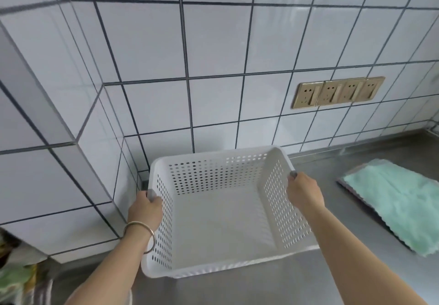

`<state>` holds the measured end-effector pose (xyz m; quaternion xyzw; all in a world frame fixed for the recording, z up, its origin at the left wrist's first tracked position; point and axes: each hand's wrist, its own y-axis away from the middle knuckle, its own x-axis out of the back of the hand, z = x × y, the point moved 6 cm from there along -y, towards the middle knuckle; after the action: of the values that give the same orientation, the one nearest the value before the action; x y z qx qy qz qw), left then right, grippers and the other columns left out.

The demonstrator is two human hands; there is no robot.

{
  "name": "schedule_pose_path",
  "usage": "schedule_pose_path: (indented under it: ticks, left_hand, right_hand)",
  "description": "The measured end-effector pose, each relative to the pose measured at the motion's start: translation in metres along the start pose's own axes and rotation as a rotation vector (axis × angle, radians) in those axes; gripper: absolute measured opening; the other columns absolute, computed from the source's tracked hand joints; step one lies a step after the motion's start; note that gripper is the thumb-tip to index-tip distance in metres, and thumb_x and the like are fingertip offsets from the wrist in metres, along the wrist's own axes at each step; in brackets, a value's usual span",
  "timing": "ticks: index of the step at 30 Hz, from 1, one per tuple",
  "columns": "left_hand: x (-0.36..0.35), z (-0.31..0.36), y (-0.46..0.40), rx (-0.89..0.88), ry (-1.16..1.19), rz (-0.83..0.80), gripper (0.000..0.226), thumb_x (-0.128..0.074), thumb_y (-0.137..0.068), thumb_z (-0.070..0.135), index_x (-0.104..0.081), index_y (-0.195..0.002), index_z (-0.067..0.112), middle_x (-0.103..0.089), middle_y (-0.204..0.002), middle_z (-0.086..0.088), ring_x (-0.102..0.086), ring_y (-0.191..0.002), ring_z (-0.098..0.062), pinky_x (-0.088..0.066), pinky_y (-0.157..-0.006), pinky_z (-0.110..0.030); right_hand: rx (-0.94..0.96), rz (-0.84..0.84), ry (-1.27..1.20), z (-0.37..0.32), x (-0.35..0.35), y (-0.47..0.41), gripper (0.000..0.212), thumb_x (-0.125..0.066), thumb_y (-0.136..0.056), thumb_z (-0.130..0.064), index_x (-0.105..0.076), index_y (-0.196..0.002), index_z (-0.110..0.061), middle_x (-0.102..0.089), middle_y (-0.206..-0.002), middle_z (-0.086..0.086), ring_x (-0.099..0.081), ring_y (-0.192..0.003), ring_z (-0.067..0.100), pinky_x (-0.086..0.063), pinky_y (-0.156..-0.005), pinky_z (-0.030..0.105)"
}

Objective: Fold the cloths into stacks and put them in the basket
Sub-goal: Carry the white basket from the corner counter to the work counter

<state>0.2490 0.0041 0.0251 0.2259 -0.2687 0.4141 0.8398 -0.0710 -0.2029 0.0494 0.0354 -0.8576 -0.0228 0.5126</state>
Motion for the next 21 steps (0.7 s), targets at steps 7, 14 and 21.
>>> schedule_pose_path:
  ticks: [7,14,21]
  left_hand:
    - [-0.009,-0.011,-0.027,0.134,-0.092,0.028,0.033,-0.027,-0.097,0.028,-0.051,-0.104,0.005,-0.063,-0.099,-0.016,-0.058,-0.079,-0.033,-0.047,-0.072,-0.037]
    - [-0.008,-0.004,-0.034,0.182,-0.173,0.05,0.029,-0.029,-0.096,0.024,-0.053,-0.103,0.008,-0.065,-0.104,-0.018,-0.062,-0.094,-0.039,-0.052,-0.084,-0.044]
    - [-0.007,-0.002,-0.036,0.216,-0.201,0.118,0.036,-0.028,-0.095,0.025,-0.055,-0.088,0.002,-0.062,-0.08,-0.018,-0.059,-0.072,-0.033,-0.049,-0.068,-0.038]
  right_hand:
    - [0.084,-0.166,0.004,-0.021,-0.025,-0.042,0.027,-0.026,-0.095,-0.014,-0.051,-0.085,-0.01,-0.058,-0.096,0.017,-0.048,-0.084,0.03,-0.038,-0.072,0.031]
    - [0.106,-0.226,-0.032,-0.027,-0.037,-0.065,0.034,-0.027,-0.097,-0.016,-0.057,-0.109,-0.005,-0.06,-0.106,0.017,-0.047,-0.085,0.028,-0.038,-0.073,0.031]
    - [0.205,-0.226,0.046,-0.037,-0.041,-0.073,0.033,-0.029,-0.092,-0.003,-0.055,-0.111,-0.001,-0.058,-0.114,0.019,-0.053,-0.107,0.035,-0.043,-0.082,0.036]
